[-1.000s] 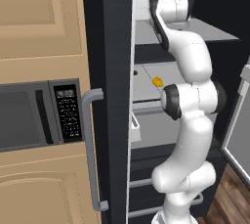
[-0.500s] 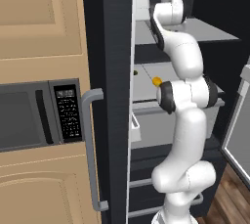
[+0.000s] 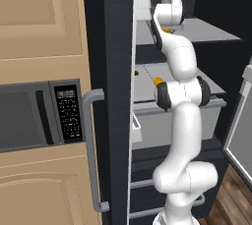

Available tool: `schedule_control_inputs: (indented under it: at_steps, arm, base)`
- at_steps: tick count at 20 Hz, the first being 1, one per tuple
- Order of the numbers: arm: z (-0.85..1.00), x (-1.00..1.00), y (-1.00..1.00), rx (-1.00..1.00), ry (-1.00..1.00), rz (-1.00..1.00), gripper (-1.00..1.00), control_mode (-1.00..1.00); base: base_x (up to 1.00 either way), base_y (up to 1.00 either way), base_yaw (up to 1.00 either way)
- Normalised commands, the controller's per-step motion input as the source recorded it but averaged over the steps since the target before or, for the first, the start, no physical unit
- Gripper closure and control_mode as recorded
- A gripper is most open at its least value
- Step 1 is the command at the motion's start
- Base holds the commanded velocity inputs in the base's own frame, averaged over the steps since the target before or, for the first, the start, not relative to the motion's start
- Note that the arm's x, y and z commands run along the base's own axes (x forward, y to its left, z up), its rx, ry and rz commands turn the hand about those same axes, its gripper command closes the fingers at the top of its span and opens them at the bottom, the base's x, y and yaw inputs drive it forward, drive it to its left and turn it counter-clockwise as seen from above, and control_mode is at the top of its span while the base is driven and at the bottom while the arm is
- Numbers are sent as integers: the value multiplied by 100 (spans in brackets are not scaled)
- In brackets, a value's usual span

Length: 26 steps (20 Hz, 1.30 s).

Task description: Pick up the mango and orange from the fridge and place one fruit on each plate on the dining counter.

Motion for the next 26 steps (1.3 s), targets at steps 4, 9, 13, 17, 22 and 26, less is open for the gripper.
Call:
schedule_control_inputs:
  at_steps: [4, 9, 13, 17, 22, 26]
  arm:
    - [-2, 0, -18, 5, 2, -4, 100, -100]
    - [-24, 0, -40, 16, 5, -2, 100, -100]
    - [-2, -78, -2, 24, -1, -2, 100, -100]
    - [-28, -100, 12, 9, -3, -2, 100, -100]
    - [-76, -100, 27, 0, 4, 0, 100, -100]
    - [-55, -100, 7, -1, 23, 0, 100, -100]
  base:
    - [0, 0, 0]
    - [0, 0, 0]
    - [0, 0, 0]
    - [0, 0, 0]
    - [0, 0, 0]
    - [0, 0, 0]
